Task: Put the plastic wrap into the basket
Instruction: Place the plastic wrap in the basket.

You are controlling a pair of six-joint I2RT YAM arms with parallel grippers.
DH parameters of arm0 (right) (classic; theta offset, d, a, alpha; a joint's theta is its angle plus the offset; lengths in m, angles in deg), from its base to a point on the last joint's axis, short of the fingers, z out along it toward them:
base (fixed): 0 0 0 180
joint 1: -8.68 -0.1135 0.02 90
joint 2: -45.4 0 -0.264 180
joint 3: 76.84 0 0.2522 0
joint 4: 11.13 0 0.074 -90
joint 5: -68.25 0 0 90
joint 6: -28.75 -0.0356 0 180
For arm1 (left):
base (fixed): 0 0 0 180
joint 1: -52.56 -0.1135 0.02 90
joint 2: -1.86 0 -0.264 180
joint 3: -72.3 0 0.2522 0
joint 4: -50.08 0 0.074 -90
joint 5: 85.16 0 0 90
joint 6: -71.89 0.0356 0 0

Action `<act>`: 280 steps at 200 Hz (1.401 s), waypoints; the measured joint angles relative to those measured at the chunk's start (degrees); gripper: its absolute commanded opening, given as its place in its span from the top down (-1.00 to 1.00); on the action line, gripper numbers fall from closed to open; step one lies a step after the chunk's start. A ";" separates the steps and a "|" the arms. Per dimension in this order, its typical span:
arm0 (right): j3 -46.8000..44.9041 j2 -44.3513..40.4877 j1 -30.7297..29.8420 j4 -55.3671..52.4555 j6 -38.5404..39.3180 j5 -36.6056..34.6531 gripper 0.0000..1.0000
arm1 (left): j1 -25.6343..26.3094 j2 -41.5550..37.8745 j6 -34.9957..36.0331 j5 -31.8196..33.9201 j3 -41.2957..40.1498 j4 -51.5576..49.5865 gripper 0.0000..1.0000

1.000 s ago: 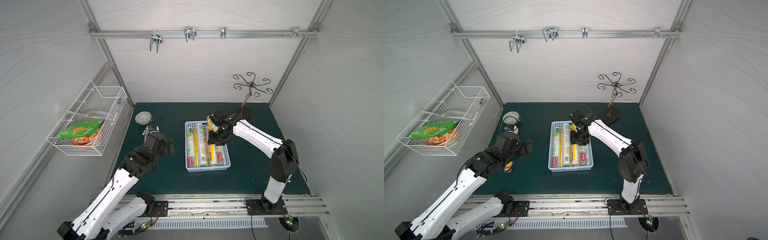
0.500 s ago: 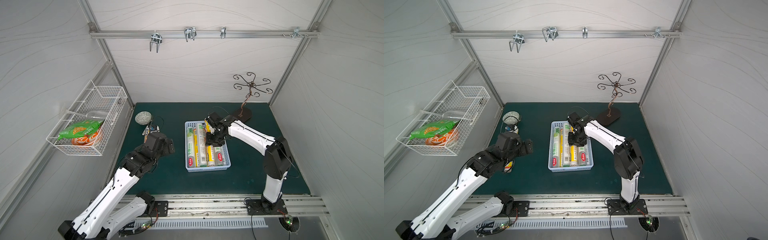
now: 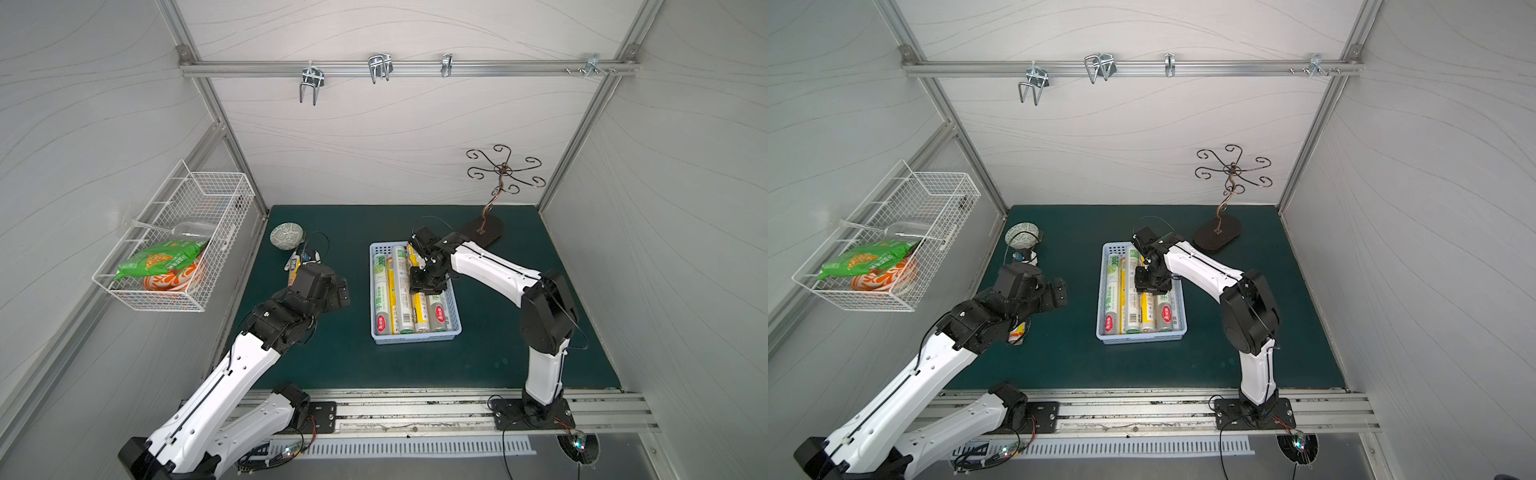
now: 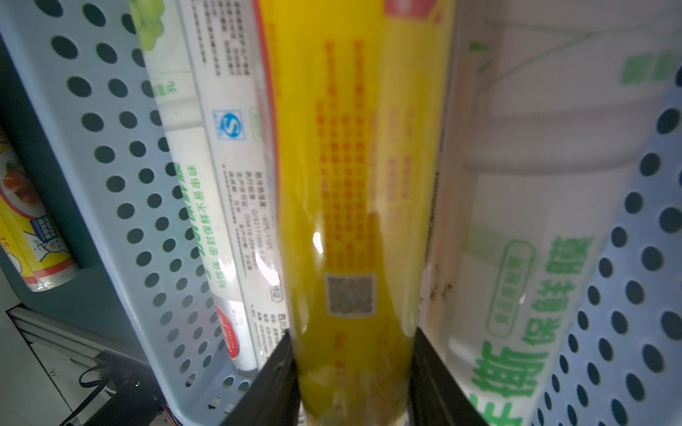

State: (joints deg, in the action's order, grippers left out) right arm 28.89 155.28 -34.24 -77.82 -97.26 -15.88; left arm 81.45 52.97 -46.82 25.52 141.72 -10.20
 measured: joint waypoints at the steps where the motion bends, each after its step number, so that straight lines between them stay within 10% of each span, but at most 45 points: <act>1: 0.00 0.00 0.00 0.00 0.02 0.00 0.12 | 0.00 0.00 0.00 0.00 0.00 0.00 -0.99; 280: 0.52 -17.73 -0.13 -4.59 6.38 -3.98 -0.81 | -0.02 2.01 -0.24 0.15 -0.07 0.13 -0.99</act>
State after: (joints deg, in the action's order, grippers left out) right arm 29.41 137.56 -34.37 -82.41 -90.88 -19.86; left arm 81.43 54.98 -47.06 25.68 141.66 -10.07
